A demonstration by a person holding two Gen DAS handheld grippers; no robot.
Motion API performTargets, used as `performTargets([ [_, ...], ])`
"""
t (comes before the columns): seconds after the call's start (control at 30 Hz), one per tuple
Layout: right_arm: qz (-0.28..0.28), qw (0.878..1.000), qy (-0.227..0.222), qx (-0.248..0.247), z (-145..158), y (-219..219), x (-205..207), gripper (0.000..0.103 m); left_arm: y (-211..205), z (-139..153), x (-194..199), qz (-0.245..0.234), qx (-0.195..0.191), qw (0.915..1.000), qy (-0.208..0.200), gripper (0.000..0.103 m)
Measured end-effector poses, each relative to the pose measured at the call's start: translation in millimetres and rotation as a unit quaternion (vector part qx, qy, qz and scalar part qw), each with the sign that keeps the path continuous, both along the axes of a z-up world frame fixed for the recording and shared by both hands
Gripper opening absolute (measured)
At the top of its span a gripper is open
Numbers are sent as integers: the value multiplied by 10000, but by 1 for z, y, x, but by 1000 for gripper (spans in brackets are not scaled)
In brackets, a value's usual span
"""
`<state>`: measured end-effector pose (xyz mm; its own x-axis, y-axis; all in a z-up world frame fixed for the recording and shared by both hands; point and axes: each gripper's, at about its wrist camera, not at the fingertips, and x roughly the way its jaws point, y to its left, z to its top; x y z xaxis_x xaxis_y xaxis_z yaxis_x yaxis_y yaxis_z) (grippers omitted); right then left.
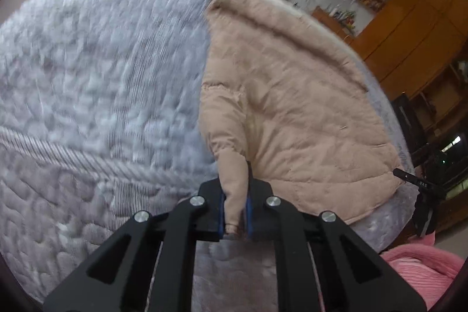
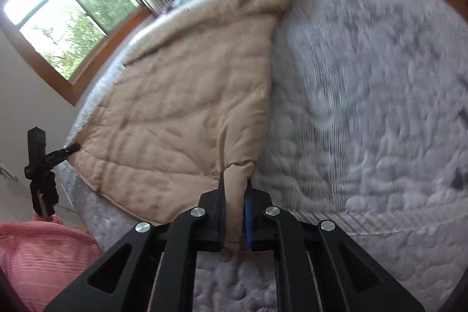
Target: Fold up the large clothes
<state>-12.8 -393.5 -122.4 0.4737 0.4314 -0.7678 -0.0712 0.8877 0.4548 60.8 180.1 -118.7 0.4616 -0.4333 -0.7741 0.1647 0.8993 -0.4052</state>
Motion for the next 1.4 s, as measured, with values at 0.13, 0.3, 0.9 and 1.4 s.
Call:
performTargets([
  [0.13,-68,9995,16,293,-9,-7,3,10,5,-12,6,44,-200,9997,101,9],
  [0.3,-66,9990,-200,405,5,-14,-1,10,3,11,2,-5,-201,9996,-215,9],
  [0.9,103,9954,-771,562,136,-37,131,10,-27,134,149,-169,-396,9914,-1233,9],
  [1.4,-504,9934,71,1027,121,-74,314,10,-57,120,325,397,-92,9959,-808,9],
])
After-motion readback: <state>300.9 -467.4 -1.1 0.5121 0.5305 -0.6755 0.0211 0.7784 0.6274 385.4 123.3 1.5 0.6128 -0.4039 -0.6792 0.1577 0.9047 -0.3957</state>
